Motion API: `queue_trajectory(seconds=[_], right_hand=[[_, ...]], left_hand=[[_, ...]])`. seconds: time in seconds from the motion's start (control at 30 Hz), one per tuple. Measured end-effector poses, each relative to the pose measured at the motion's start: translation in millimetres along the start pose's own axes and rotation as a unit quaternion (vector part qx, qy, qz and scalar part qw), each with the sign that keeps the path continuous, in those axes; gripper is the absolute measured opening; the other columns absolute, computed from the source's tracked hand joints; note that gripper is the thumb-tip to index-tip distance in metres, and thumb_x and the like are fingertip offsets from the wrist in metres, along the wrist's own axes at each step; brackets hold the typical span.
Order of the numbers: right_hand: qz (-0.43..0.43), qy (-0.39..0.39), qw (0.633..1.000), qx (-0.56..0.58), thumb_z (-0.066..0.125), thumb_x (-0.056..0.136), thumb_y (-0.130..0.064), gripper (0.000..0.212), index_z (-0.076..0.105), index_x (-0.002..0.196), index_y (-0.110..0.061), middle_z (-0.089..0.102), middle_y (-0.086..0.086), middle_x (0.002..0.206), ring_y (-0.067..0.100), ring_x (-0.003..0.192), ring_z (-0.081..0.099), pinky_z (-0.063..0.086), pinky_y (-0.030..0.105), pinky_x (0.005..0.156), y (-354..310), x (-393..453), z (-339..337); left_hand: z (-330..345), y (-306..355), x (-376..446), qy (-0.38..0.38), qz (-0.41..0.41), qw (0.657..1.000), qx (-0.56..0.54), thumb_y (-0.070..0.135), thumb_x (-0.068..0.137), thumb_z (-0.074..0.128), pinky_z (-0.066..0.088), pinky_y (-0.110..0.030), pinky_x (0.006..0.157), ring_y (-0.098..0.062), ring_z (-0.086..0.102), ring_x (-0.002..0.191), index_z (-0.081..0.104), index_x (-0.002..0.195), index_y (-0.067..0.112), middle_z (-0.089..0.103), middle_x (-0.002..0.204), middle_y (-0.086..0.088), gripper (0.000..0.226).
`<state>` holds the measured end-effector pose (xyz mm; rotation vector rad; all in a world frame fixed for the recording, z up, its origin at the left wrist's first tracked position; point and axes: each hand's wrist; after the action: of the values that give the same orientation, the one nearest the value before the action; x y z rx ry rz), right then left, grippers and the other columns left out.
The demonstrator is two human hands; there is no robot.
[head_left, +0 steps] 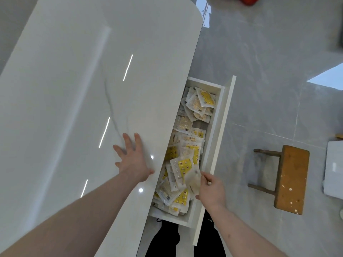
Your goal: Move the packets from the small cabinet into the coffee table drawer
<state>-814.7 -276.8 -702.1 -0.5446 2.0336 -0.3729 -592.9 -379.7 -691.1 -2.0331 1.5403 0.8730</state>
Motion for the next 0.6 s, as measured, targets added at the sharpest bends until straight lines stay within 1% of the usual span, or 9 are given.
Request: queue_trajectory(seconds=[0.07,0.1,0.17,0.27,0.33,0.43,0.47,0.53,0.6], right_hand=[[-0.01,0.007,1.0,-0.016,0.051,0.102,-0.018,0.027,0.073,0.115,-0.028,0.072,-0.011,0.099,0.012,0.084,0.069,0.063,0.041,0.072,2.5,-9.2,3.1],[-0.018,0.008,0.999,-0.035,0.051,0.102,-0.017,0.026,0.073,0.113,-0.027,0.073,-0.009,0.1,0.01,0.084,0.067,0.061,0.036,0.072,6.3,-13.4,4.2],[-0.041,0.007,0.996,-0.084,0.052,0.102,-0.019,0.026,0.072,0.118,-0.025,0.072,-0.008,0.104,0.009,0.087,0.065,0.054,0.026,0.073,11.0,-22.1,4.8],[-0.086,-0.034,0.981,-0.17,0.052,0.102,-0.029,0.033,0.063,0.133,-0.027,0.065,-0.007,0.124,0.014,0.104,0.065,0.054,0.031,0.087,18.6,-26.0,4.8],[-0.135,-0.098,0.955,-0.246,0.053,0.101,-0.028,0.037,0.059,0.138,-0.027,0.059,-0.006,0.134,0.016,0.117,0.061,0.05,0.029,0.096,21.0,-23.6,5.2],[-0.19,-0.198,0.879,-0.39,0.055,0.098,-0.024,0.043,0.057,0.141,-0.027,0.054,-0.004,0.141,0.019,0.125,0.056,0.047,0.032,0.104,26.5,-23.1,7.7],[-0.191,-0.213,0.866,-0.411,0.056,0.097,-0.023,0.045,0.056,0.142,-0.027,0.051,-0.003,0.145,0.02,0.128,0.054,0.046,0.033,0.106,28.3,-26.2,7.5],[-0.188,-0.217,0.869,-0.403,0.056,0.097,-0.021,0.048,0.055,0.144,-0.025,0.045,-0.002,0.15,0.02,0.135,0.049,0.041,0.03,0.111,31.7,-35.4,3.4],[-0.18,-0.198,0.896,-0.354,0.057,0.096,-0.021,0.048,0.055,0.144,-0.026,0.043,-0.003,0.152,0.017,0.137,0.047,0.037,0.026,0.111,29.4,-50.8,-9.5]], left_hand=[[-0.5,-0.8,-1.4,0.0,0.0,1.0,-0.001,0.045,0.072,0.087,0.036,-0.067,0.109,-0.049,-0.018,0.148,-0.028,0.151,0.031,-0.038,0.157,0.001,0.14],[-0.6,-1.0,-1.9,0.001,0.0,1.0,-0.003,0.044,0.071,0.087,0.037,-0.067,0.108,-0.049,-0.018,0.148,-0.028,0.151,0.032,-0.037,0.158,0.001,0.14],[-1.1,-1.9,-2.9,0.004,0.002,1.0,-0.007,0.044,0.071,0.087,0.038,-0.067,0.108,-0.048,-0.018,0.148,-0.027,0.151,0.032,-0.037,0.158,0.002,0.14],[-0.1,-3.9,-3.2,0.01,0.005,1.0,-0.013,0.045,0.07,0.087,0.04,-0.066,0.107,-0.047,-0.018,0.148,-0.025,0.152,0.034,-0.035,0.159,0.004,0.14],[1.3,-6.2,-2.6,0.018,0.008,1.0,-0.017,0.047,0.069,0.088,0.043,-0.065,0.104,-0.046,-0.017,0.149,-0.023,0.152,0.036,-0.032,0.16,0.005,0.139],[7.0,-11.7,-5.0,0.029,0.022,0.999,-0.014,0.051,0.071,0.084,0.043,-0.063,0.105,-0.044,-0.017,0.149,-0.02,0.153,0.036,-0.028,0.161,0.007,0.133],[9.2,-14.7,-7.9,0.032,0.03,0.999,-0.009,0.052,0.074,0.082,0.041,-0.062,0.108,-0.043,-0.016,0.15,-0.018,0.154,0.035,-0.026,0.162,0.007,0.128],[11.3,-22.8,-18.7,0.027,0.053,0.998,0.006,0.046,0.084,0.075,0.037,-0.058,0.113,-0.041,-0.012,0.151,-0.011,0.156,0.034,-0.022,0.164,0.006,0.113],[9.9,-32.2,-34.4,-0.002,0.091,0.995,0.042,0.037,0.093,0.067,0.036,-0.052,0.115,-0.037,0.002,0.153,0.001,0.158,0.03,-0.012,0.167,0.003,0.093]])
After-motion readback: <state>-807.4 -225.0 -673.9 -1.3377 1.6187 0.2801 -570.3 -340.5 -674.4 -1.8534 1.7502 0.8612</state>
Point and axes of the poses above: each hand's wrist, its own x-axis towards the middle knuckle, its own z-axis out of the palm, y = z × x
